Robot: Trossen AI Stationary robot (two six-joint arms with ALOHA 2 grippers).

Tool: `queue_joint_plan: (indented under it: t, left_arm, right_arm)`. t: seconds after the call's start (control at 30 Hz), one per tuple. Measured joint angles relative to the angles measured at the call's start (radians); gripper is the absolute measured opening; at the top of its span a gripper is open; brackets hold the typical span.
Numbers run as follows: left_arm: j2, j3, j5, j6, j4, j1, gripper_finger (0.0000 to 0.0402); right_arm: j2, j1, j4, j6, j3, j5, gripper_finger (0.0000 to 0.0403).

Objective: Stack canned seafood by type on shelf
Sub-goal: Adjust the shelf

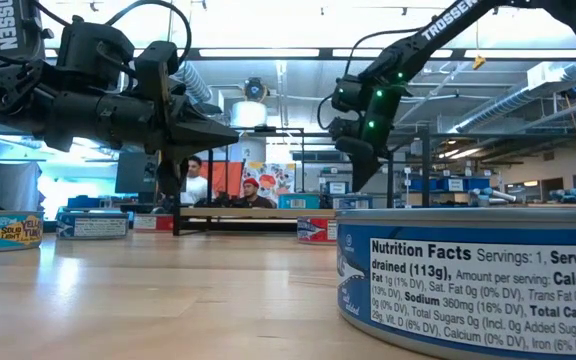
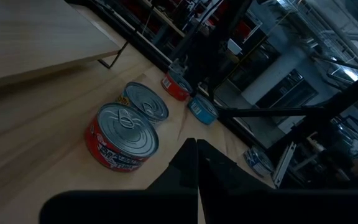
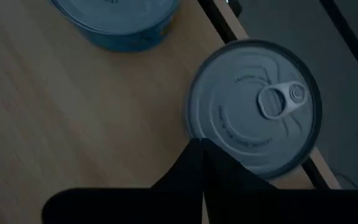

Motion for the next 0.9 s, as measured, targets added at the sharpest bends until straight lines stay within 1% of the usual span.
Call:
queue_joint_plan:
  t: [0.33, 0.43, 0.5, 0.6, 0.67, 0.77, 0.9]
  left_arm:
    - [0.000, 0.000, 0.000, -0.001, 0.001, 0.000, 0.0000]
    - [0.000, 0.000, 0.000, -0.001, 0.001, 0.000, 0.0000]
    - [0.000, 0.000, 0.000, -0.004, 0.002, 0.000, 0.0000]
    - [0.000, 0.000, 0.000, -0.004, 0.002, 0.000, 0.0000]
    - [0.000, 0.000, 0.000, -0.004, 0.002, 0.000, 0.0000]
    - [0.000, 0.000, 0.000, -0.004, 0.002, 0.000, 0.0000]
    - [0.000, 0.000, 0.000, -0.004, 0.001, 0.000, 0.0000]
  right_arm:
    - [0.000, 0.018, -0.032, 0.021, 0.000, -0.031, 0.0003]
    - [0.000, 0.035, -0.017, 0.072, 0.024, -0.019, 0.0003]
    - [-0.001, 0.051, 0.007, 0.139, 0.047, 0.027, 0.0003]
    - [-0.001, 0.070, 0.024, 0.283, 0.067, 0.129, 0.0003]
    - [-0.001, 0.074, 0.027, 0.392, 0.066, 0.180, 0.0002]
    - [0.016, 0.066, 0.023, 0.553, 0.062, 0.188, 0.0003]
    - [0.041, 0.062, 0.028, 0.688, 0.055, 0.203, 0.0004]
